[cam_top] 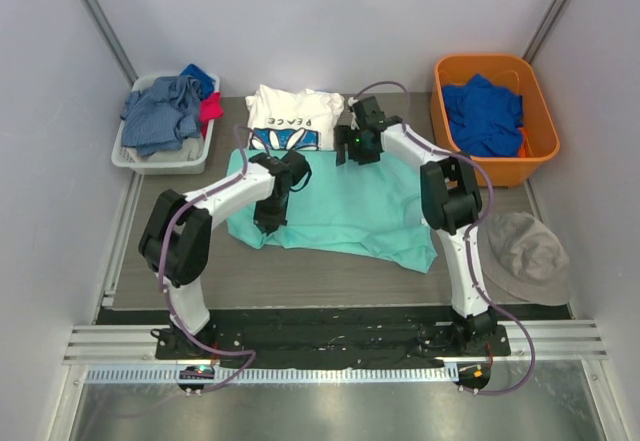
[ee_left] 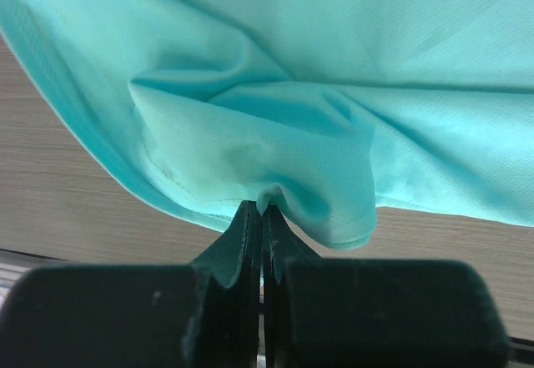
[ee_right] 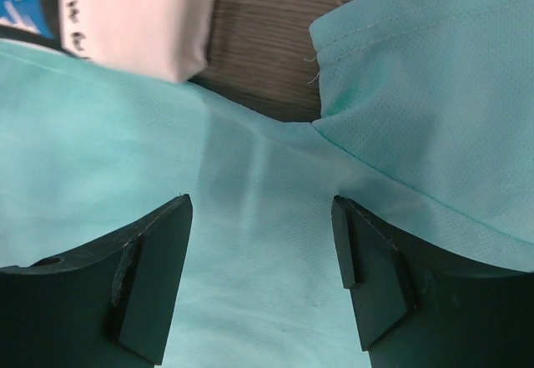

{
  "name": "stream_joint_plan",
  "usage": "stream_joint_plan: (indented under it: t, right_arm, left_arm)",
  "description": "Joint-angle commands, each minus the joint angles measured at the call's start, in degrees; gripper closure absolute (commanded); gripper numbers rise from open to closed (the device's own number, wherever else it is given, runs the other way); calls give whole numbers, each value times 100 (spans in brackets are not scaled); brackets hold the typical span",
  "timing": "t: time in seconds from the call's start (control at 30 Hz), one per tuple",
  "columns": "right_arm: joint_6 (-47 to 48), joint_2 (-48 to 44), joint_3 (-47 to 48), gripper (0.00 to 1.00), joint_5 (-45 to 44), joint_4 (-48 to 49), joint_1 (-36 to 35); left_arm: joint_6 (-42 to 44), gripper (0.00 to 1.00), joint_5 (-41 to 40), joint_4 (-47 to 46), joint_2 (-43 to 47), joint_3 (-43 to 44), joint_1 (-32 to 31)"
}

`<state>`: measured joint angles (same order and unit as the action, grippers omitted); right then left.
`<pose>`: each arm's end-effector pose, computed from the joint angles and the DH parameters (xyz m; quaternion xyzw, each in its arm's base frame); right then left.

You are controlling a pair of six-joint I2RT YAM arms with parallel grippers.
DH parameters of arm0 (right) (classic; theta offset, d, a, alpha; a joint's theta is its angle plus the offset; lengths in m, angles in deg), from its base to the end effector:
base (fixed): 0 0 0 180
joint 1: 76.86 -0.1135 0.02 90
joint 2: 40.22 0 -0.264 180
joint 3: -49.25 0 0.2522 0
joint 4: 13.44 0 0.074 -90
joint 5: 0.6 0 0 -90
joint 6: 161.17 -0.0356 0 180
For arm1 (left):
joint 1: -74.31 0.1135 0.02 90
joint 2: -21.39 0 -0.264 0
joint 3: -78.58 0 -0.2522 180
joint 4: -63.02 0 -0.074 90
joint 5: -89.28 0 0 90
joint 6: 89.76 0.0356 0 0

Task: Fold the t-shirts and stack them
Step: Flatten the tshirt out

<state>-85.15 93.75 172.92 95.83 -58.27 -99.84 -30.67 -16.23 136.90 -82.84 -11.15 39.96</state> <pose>0.4716 0.2043 0.1687 -0.0915 0.9483 0.1456 0.2668 0.2809 -0.1804 0.2003 0.0272 0.9903 0.1035 0.0885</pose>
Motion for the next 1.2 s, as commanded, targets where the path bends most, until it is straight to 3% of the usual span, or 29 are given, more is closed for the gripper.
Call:
stream_joint_plan:
  t: [0.0,0.27,0.5,0.83,0.97,1.17]
  right_arm:
    - [-219,-64,-391,24,-573,-444,277]
    - [-307,-468,-593,24,-126,-189,356]
    - [-509,-1908,-1146,24,86,-154,303]
    - [-1642,-5405,-4781,24,-1372,-171,268]
    - [-2091,-6784,-5725,26,-1882,-320,268]
    - [-2531,-7411,-6552,30,-2015,-391,286]
  left_arm:
    - [174,100,-268,9,165,241,95]
    - [279,100,-462,141,481,189,218]
    - [358,100,-462,246,807,40,262]
    - [446,100,-340,220,1150,-92,253]
    - [455,100,-234,167,1229,-189,253]
    - [446,100,-93,97,1361,-321,262]
